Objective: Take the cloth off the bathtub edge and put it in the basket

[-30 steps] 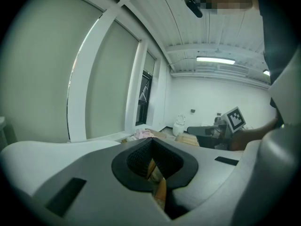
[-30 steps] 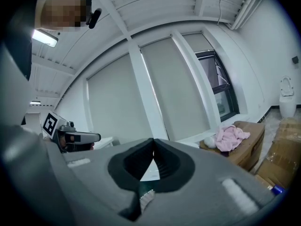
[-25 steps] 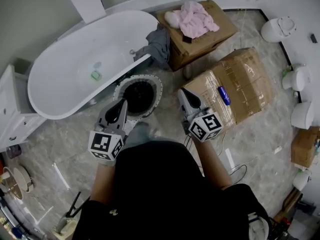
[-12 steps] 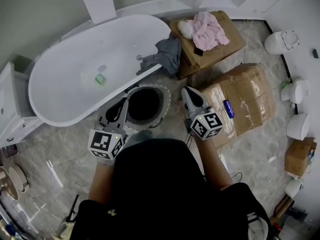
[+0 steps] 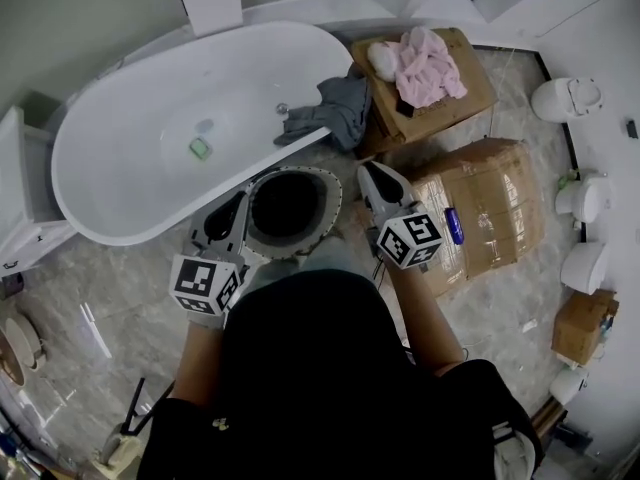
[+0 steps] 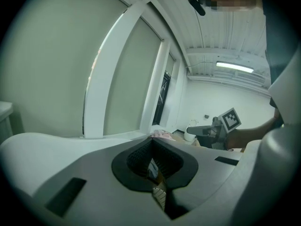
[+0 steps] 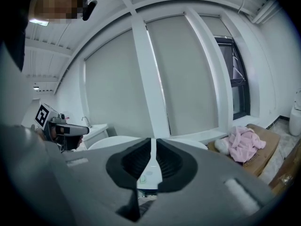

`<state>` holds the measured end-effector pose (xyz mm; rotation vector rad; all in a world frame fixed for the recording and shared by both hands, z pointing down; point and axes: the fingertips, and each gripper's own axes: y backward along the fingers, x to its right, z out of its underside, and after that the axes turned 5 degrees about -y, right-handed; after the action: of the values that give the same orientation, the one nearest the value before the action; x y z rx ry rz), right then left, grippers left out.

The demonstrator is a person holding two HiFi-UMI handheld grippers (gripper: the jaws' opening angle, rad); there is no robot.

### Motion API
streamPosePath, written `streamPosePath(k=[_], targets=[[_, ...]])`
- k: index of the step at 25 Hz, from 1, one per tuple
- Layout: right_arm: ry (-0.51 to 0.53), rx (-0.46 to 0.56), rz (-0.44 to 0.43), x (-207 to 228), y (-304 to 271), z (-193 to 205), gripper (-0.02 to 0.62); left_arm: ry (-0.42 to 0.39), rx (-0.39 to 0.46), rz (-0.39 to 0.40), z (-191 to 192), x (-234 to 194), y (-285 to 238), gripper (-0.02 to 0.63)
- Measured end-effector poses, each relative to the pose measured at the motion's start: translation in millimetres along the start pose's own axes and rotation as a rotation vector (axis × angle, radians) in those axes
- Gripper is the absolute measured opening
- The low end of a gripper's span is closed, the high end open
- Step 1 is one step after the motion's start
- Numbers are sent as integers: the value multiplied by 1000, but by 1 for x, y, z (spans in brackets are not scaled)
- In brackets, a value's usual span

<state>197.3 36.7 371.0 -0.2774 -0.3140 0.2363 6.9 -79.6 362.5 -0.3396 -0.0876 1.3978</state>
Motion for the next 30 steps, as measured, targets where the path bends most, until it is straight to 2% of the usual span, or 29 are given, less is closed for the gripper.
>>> streamPosePath(k=[5,11,17,23,30], targets=[[-2,-44,-24,19,-19,7,37,16,-13,-31,0,-2,-14,14],[-1,-122,-65,53,-47,21,49,39,-45,-104,3,-3,-33,14],[19,-229,-92,102,-84,46,101,76,-87,-194,11,-2,-52,14],[51,-364,-114,162,-129,89,170,114,-142,-307,30,6,-67,14],[103,-528,-157,220,-184,158,217,165,-216,-451,55,16,-76,14]])
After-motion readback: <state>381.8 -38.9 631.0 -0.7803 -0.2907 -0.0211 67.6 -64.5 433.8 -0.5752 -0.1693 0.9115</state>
